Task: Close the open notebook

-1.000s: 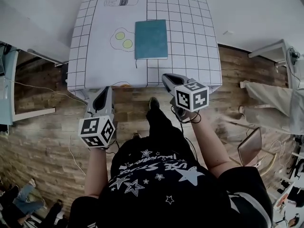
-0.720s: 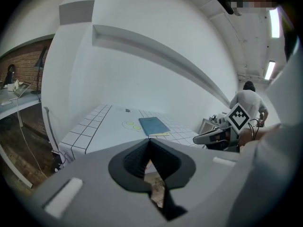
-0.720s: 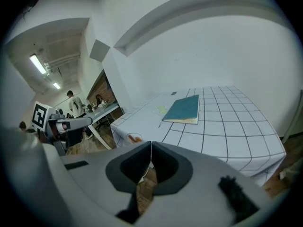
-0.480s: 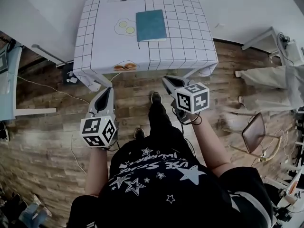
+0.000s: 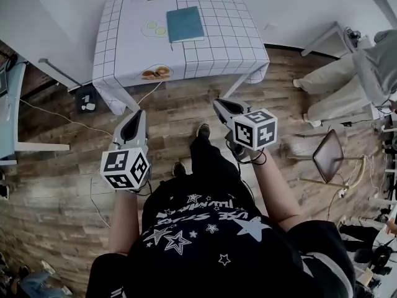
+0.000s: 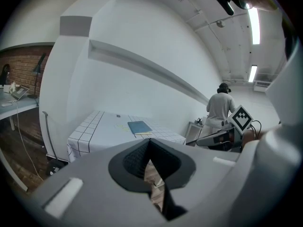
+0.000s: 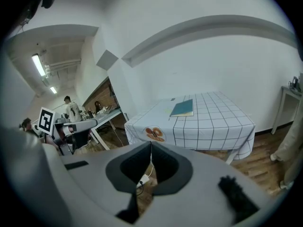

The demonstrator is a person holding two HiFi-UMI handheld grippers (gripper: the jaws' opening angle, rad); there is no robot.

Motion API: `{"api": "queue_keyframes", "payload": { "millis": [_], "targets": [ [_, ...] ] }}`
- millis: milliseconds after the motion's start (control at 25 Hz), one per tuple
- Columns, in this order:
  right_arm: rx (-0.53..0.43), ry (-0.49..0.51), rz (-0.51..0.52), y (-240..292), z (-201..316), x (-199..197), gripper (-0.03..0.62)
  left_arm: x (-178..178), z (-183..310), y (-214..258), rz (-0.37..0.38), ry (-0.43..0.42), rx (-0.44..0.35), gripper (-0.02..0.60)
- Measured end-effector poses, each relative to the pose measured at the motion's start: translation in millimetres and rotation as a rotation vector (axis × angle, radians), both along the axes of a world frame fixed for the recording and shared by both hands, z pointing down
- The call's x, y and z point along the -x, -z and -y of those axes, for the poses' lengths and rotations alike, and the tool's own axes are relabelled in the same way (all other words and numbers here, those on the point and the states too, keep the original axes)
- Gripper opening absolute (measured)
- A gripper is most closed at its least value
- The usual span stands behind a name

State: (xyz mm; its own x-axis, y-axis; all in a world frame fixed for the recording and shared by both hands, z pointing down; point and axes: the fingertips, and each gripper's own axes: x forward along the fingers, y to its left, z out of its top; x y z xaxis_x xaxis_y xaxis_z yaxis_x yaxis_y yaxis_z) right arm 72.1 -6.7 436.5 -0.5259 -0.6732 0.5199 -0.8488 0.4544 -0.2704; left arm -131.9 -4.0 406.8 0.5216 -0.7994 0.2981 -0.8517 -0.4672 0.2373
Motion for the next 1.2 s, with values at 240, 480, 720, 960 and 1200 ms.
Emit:
{"api": "queue_keyframes", "payload": {
  "millis": [240,480,720,960,1200],
  "targets": [
    [-0.005,-0.001,0.008,3.1,-30.8,-12.6,0.017,-10.1,-27.8,0.2,0.026,-0.012,0.003,0.009],
    [-0.015,0.011,0.012,9.5,-54.3,-40.8,0.017,-33.9,-52.3,8.9,0.033,0.023,-0.006,0.009],
    [-0.086,0.008,0.021,31.8,-95.5,-81.5,0.015,-70.6,-94.4,21.1,0.035,0.052,-0.024,0.009],
    [-0.253,0.011,-0.026,67.9,-129.5,-108.6,0.015,-111.7,-137.5,37.7,0.027,0.043,-0.061,0.009],
    [-0.267,0.047,-0.008,79.9,-151.8,-114.6,0.015,-129.9,-162.7,54.7,0.022,0.052,-0.093,0.009]
  ]
}}
